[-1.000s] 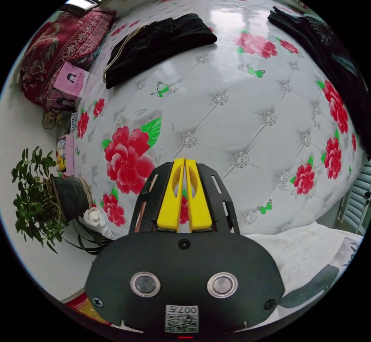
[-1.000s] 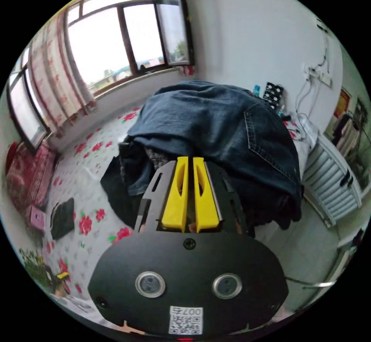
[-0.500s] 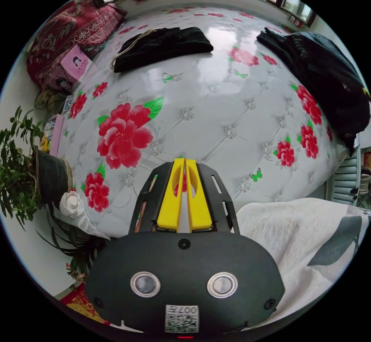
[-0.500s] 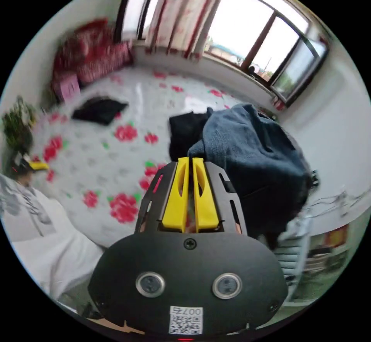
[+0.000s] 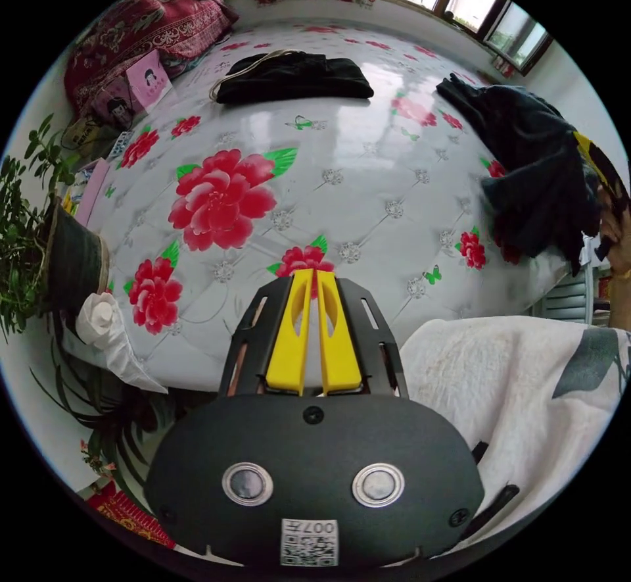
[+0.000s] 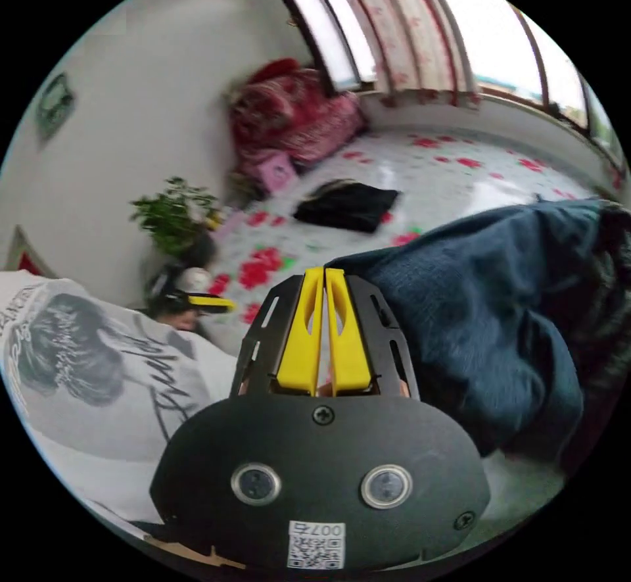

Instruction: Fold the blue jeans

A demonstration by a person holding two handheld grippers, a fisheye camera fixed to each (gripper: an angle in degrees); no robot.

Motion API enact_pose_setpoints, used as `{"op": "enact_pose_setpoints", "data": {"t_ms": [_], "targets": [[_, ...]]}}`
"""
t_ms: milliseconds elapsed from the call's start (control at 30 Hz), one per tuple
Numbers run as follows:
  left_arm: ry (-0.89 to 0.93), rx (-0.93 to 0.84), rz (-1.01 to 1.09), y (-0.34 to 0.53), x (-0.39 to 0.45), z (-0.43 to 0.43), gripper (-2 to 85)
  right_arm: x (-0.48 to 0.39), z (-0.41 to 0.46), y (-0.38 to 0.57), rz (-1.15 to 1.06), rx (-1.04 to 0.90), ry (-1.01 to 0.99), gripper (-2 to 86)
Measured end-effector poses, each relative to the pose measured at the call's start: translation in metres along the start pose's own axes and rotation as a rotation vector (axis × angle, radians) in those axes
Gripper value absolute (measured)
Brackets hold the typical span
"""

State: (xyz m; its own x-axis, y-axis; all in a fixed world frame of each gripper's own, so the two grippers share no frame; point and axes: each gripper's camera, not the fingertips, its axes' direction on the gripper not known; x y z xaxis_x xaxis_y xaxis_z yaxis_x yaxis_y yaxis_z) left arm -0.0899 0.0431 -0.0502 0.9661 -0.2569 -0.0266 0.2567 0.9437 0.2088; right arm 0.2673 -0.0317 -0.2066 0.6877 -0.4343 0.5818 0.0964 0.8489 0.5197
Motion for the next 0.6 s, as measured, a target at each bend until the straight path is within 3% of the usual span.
{"op": "enact_pose_setpoints", "data": {"t_ms": [100,167,267,433,600], "targets": [[-0.012,0.016,-0.047,-0.002,-0.016,-0.008,1.5,-0.029,0.080,-0.010,-0.039,-0.071,-0.292,0.8],[-0.004,0.036,-0.095,0.001,-0.034,-0.015,2.7,-0.037,0.105,-0.011,-0.068,-0.120,-0.275,1.4],[-0.009,0.047,-0.165,0.015,-0.064,-0.022,4.4,-0.022,0.110,-0.004,-0.110,-0.189,-0.032,2.7],[0.047,0.003,-0.228,0.038,-0.088,-0.016,6.4,0.099,0.071,0.032,0.235,-0.221,0.463,5.5],[0.180,-0.037,-0.073,0.019,-0.042,-0.009,9.8,0.174,0.019,0.030,0.365,-0.236,0.887,7.5]]}}
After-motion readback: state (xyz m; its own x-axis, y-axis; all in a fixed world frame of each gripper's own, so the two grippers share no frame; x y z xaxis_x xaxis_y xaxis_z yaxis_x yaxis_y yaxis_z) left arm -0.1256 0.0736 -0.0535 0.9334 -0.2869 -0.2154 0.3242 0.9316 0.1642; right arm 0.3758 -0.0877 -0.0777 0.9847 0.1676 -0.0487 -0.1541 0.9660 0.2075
